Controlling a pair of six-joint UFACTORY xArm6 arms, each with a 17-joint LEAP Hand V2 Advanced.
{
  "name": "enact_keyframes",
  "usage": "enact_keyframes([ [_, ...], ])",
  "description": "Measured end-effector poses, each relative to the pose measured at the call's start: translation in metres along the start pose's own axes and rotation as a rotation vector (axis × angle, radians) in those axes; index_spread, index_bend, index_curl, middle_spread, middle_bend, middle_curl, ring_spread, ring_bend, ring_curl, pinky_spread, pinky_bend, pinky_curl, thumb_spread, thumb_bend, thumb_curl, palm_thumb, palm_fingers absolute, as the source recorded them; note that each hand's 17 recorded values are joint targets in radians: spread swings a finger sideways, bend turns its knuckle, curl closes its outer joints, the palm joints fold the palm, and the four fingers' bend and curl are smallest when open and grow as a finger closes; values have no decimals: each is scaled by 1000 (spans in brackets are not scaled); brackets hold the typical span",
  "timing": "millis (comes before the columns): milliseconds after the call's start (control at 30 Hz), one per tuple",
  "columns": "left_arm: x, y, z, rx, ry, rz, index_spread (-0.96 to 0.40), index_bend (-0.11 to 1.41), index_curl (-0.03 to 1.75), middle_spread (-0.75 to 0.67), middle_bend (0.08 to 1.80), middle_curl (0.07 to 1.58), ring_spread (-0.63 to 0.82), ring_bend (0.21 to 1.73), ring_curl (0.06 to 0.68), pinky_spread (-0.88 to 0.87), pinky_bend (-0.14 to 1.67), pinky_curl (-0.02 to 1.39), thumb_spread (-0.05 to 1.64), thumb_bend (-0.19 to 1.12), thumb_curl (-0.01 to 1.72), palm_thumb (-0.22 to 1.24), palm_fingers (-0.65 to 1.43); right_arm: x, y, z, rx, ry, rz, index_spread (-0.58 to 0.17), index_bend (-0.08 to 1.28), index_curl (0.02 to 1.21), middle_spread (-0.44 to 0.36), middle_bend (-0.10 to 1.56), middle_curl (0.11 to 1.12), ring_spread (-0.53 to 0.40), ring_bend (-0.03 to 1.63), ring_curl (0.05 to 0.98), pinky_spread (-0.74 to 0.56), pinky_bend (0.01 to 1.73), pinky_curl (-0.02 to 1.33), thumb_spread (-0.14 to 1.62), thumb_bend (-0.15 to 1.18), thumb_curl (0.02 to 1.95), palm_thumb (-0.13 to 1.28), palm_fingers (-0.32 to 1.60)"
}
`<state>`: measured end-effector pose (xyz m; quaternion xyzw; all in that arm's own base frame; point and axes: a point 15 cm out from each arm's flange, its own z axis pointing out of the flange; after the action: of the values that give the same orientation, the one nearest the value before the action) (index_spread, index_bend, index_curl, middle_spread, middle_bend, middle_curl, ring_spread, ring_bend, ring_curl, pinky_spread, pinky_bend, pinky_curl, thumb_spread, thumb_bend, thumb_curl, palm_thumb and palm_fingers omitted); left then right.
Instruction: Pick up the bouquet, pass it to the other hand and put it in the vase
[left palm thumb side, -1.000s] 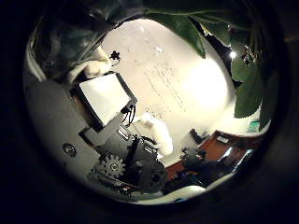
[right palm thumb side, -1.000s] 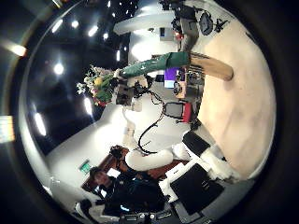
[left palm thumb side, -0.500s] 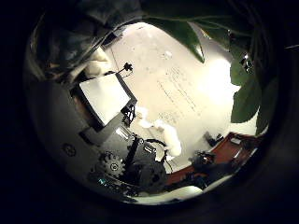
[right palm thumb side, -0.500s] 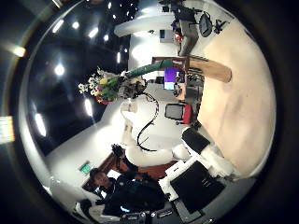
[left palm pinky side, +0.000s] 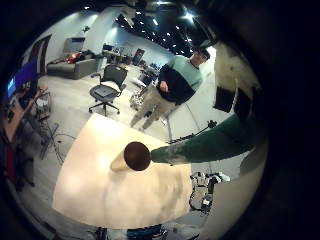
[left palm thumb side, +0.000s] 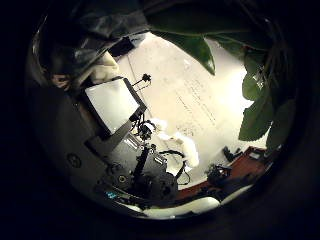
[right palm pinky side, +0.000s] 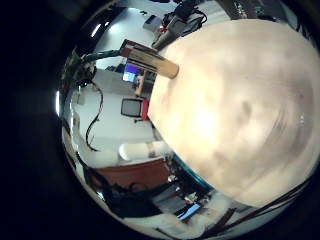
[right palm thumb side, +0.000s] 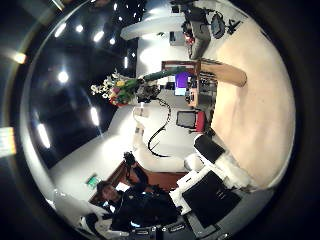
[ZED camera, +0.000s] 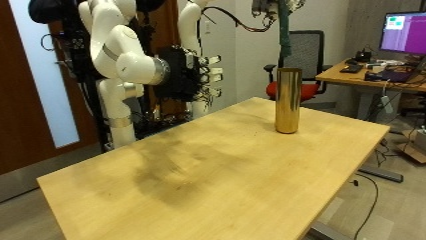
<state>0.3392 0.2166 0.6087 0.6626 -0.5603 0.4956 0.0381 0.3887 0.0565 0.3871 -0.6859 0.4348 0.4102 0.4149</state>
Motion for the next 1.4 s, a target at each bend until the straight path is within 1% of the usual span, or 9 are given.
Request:
enact_keyframes([
  [467, -31, -4, 49, -58, -11, -40, -647, 270, 1509, -506, 1072, 982, -456, 1328, 544, -722, 885, 543, 54, -26, 866, 1082, 1114, 11, -1, 2, -3, -13, 18, -431, 165, 271, -108, 184, 298, 51, 334, 263, 257, 356, 313, 906, -28, 415, 800, 104],
  [500, -33, -4, 53, -61, -10, -44, -645, 270, 1510, -506, 1072, 983, -456, 1328, 544, -723, 885, 543, 54, -26, 866, 1082, 1114, 11, -1, 2, -5, -15, 20, -432, 191, 280, -105, 94, 274, 51, 358, 271, 257, 378, 319, 906, -28, 415, 800, 68],
  [800, -41, -3, 65, -80, -10, -58, -623, 267, 1518, -507, 1071, 983, -456, 1328, 544, -733, 877, 543, 57, -26, 867, 1078, 1113, 19, -1, 4, -8, -23, 32, -438, 201, 327, -101, 144, 229, 50, 417, 279, 255, 429, 327, 906, -28, 414, 800, 41],
  [933, -43, -2, 71, -92, -3, -64, -615, 266, 1520, -507, 1070, 983, -455, 1323, 542, -734, 875, 541, 63, -30, 863, 1065, 1116, 20, -1, 4, -9, -24, 32, -435, 168, 308, -129, 227, 271, 49, 367, 261, 254, 381, 311, 906, -28, 417, 797, 93],
  [1100, -48, 3, 76, -136, -21, -77, -598, 186, 1517, -509, 1039, 982, -462, 1285, 530, -747, 941, 544, 202, -59, 817, 893, 1084, 21, -2, 4, -9, -27, 35, -432, 165, 290, -139, 193, 291, 38, 346, 255, 255, 354, 304, 906, -28, 417, 797, 117],
  [1233, -53, 10, 83, -202, -73, -85, -552, 141, 1463, -521, 996, 982, -506, 1172, 504, -728, 961, 554, 694, -69, 636, 573, 738, 21, -2, 4, -9, -28, 33, -434, 166, 283, -140, 187, 295, 34, 339, 255, 255, 346, 305, 906, -28, 419, 796, 121],
  [1333, -57, 12, 86, -233, -105, -89, -516, 169, 1393, -503, 927, 945, -483, 1060, 470, -666, 878, 538, 817, -61, 534, 478, 489, 21, -2, 4, -8, -28, 34, -435, 167, 281, -140, 185, 295, 33, 337, 255, 255, 344, 305, 905, -30, 415, 787, 122],
  [1367, -57, 12, 87, -240, -112, -86, -459, 167, 1309, -410, 746, 893, -333, 968, 453, -481, 757, 526, 830, -69, 479, 400, 138, 21, -2, 4, -8, -27, 34, -435, 167, 280, -140, 185, 295, 33, 336, 255, 255, 343, 306, 905, -29, 414, 786, 123],
  [1400, -58, 13, 88, -246, -115, -86, -402, 178, 1243, -319, 624, 834, -231, 935, 425, -322, 666, 495, 830, -58, 450, 369, 54, 21, -1, 4, -9, -28, 34, -435, 167, 279, -140, 185, 295, 33, 335, 255, 255, 342, 306, 908, -27, 414, 788, 123],
])
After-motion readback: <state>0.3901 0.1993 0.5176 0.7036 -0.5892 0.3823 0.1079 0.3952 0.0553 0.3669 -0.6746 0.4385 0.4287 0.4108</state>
